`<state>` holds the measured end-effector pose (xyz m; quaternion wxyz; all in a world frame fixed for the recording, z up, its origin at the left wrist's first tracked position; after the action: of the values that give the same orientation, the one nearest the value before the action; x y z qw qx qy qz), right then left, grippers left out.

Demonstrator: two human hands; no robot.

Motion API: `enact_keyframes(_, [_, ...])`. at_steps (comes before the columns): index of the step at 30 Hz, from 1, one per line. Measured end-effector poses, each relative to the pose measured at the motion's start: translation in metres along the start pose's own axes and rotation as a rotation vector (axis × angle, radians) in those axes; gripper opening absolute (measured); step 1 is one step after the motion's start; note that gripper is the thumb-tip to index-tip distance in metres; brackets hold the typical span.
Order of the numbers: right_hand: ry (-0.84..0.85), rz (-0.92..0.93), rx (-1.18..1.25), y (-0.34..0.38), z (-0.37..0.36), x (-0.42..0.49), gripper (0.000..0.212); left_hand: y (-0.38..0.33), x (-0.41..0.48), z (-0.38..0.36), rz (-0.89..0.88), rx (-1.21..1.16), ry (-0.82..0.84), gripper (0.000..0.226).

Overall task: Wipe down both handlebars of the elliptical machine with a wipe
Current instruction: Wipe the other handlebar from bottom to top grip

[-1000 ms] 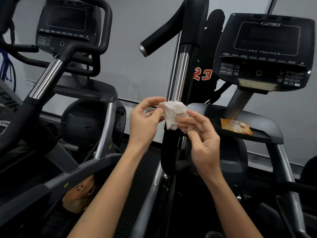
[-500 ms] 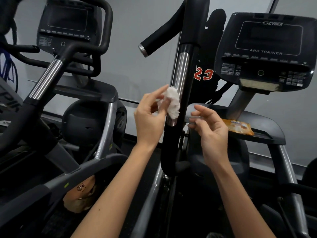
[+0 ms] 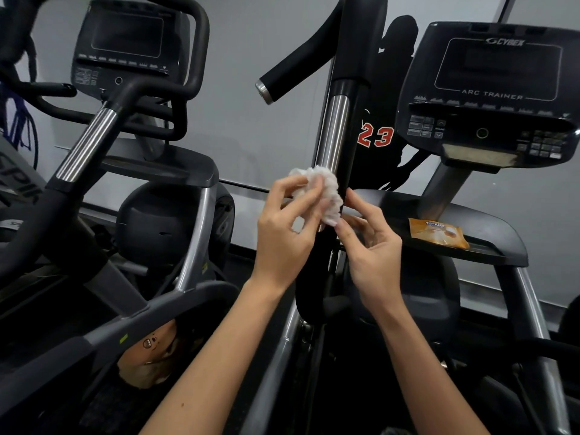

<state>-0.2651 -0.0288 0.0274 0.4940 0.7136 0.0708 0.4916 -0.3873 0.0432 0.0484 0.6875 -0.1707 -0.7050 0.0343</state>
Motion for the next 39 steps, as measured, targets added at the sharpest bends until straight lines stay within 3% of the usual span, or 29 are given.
enact_keyframes(4, [0.002,-0.006,0.003,0.0,0.0,0.0,0.044,-0.003,-0.024,0.002,-0.171,0.066,0.009,0.029])
enact_keyframes(8, [-0.017,-0.016,-0.007,0.0,0.001,0.0,0.044,0.009,-0.044,0.013,-0.052,0.044,-0.08,0.026])
enact_keyframes(12, [-0.009,-0.032,-0.015,-0.001,0.001,0.0,0.043,0.011,-0.006,0.011,0.048,0.007,-0.087,0.028])
enact_keyframes(18, [-0.012,-0.038,-0.017,-0.002,0.002,0.0,0.044,-0.005,-0.012,0.004,-0.141,0.087,-0.036,0.024])
enact_keyframes(22, [-0.023,-0.028,-0.024,0.001,0.002,-0.001,0.044,0.008,-0.054,0.015,-0.041,0.064,-0.072,0.026])
enact_keyframes(30, [-0.025,-0.029,-0.018,0.001,0.001,-0.001,0.045,-0.004,0.0,0.001,-0.034,0.046,-0.046,0.03])
enact_keyframes(32, [-0.023,-0.026,-0.017,0.002,0.001,-0.001,0.045,0.006,-0.01,0.001,0.09,-0.022,-0.036,0.03])
enact_keyframes(36, [-0.024,-0.028,-0.016,0.0,0.001,-0.001,0.044,0.039,-0.048,0.0,0.552,-0.315,-0.03,0.029])
enact_keyframes(39, [-0.022,-0.02,-0.012,0.0,0.001,-0.002,0.044,0.036,-0.037,0.006,0.552,-0.336,-0.059,0.032])
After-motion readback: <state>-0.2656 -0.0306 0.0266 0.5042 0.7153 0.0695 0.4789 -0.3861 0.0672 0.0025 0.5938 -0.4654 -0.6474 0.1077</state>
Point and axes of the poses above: each hand's wrist, its own x-axis towards the middle knuckle, its own z-axis out of the back of the hand, y = z × x, the point moved 8 cm from there along x, towards the middle knuckle, and after that the axes turned 7 degrees about -z, right-handed, at the moved point
